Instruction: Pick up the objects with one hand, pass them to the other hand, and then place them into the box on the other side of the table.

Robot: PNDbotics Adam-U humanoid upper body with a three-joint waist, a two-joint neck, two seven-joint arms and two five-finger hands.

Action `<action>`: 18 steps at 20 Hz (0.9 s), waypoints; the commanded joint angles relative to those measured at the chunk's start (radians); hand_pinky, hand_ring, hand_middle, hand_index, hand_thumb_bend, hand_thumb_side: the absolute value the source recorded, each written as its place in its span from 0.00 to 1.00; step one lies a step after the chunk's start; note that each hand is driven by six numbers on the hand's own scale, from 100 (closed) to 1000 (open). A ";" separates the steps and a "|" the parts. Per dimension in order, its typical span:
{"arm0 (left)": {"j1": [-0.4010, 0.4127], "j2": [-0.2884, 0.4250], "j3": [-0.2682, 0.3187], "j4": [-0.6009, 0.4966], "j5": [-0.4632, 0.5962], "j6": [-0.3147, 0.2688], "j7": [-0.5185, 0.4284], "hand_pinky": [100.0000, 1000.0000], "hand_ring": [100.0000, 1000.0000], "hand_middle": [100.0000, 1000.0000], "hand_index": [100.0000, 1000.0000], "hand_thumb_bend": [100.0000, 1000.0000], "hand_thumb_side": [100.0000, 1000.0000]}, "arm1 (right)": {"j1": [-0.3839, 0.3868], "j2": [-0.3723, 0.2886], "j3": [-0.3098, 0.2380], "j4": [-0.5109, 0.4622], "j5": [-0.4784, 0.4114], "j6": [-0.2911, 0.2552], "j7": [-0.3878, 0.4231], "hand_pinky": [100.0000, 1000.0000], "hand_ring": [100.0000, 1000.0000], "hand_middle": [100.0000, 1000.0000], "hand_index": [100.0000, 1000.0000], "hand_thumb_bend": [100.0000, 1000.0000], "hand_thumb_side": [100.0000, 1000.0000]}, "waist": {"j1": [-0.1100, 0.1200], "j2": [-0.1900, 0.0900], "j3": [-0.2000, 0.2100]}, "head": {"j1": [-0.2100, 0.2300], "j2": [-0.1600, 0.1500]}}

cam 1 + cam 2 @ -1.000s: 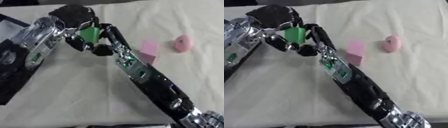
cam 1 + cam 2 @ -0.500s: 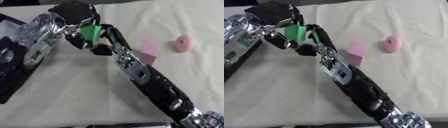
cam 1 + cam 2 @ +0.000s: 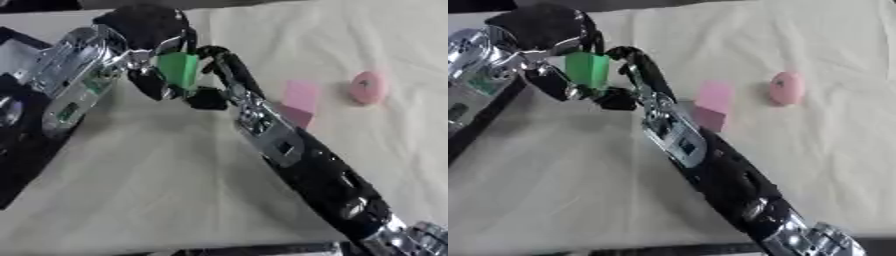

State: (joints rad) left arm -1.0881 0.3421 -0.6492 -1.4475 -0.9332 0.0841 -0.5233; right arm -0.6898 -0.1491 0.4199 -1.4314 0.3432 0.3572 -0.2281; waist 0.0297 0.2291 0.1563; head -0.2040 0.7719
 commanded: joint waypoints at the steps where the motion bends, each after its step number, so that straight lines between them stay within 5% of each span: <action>1: -0.011 0.039 0.027 -0.028 0.015 0.016 0.002 0.60 0.60 0.45 0.38 0.39 0.00 | -0.018 -0.017 -0.013 -0.030 -0.003 0.002 -0.001 0.77 0.68 0.75 0.77 0.36 0.20 | 0.008 -0.030 0.001 | 0.002 -0.002; 18: 0.032 0.181 0.123 -0.104 0.108 0.129 0.039 0.60 0.58 0.45 0.38 0.35 0.00 | -0.016 -0.028 -0.013 -0.045 0.002 0.005 0.013 0.77 0.68 0.75 0.77 0.37 0.20 | 0.009 -0.031 0.001 | 0.003 -0.002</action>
State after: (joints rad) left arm -1.0419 0.4856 -0.5511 -1.5341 -0.8380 0.2008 -0.4902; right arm -0.6901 -0.1645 0.4134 -1.4492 0.3414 0.3629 -0.2179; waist 0.0297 0.2291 0.1561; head -0.2035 0.7719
